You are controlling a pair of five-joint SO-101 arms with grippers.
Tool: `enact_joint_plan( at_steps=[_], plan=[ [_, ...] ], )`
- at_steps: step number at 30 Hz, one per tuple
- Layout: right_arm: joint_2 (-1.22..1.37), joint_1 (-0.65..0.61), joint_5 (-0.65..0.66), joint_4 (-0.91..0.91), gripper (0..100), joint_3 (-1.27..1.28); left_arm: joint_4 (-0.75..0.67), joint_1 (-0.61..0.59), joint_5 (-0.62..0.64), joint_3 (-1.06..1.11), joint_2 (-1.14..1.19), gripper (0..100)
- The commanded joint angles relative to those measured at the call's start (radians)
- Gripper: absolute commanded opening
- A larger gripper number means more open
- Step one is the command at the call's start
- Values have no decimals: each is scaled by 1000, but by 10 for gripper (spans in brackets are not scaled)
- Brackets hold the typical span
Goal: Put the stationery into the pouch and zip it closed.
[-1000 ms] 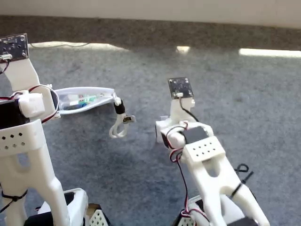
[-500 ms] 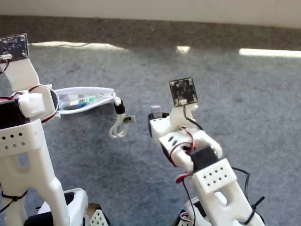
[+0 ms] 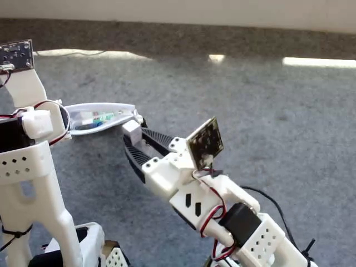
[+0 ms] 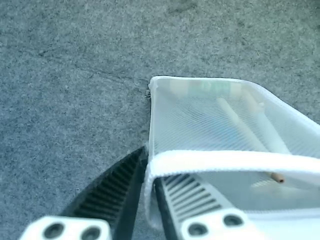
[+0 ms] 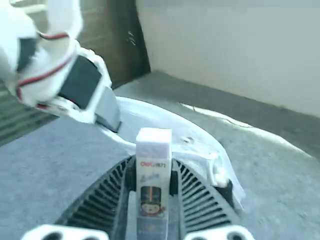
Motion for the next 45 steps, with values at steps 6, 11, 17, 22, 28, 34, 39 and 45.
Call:
enact_joint_plan(
  at_steps=[6, 11, 17, 22, 28, 34, 39, 45],
  plan=[
    [-12, -45, 5, -386, 5, -4, -12, -19, 2, -1, 7, 7],
    [79, -47, 5, -644, 5, 53, -12, -19, 2, -1, 7, 7],
    [315, -54, 11, -970, 5, 96, -12, -21, 2, 2, 7, 7],
    [522, -54, 11, -1178, 5, 96, -12, -21, 2, 2, 7, 7],
    [746, -42, 140, -1385, 5, 94, -12, -21, 2, 4, 7, 7],
    [920, -44, 222, -1600, 6, 93, -12, -21, 0, 4, 7, 6],
    [954, -44, 216, -1603, 9, 93, -12, -21, 0, 4, 7, 6],
    [952, -51, 218, -1600, 173, 101, -12, -21, 0, 5, 7, 6]
  ],
)
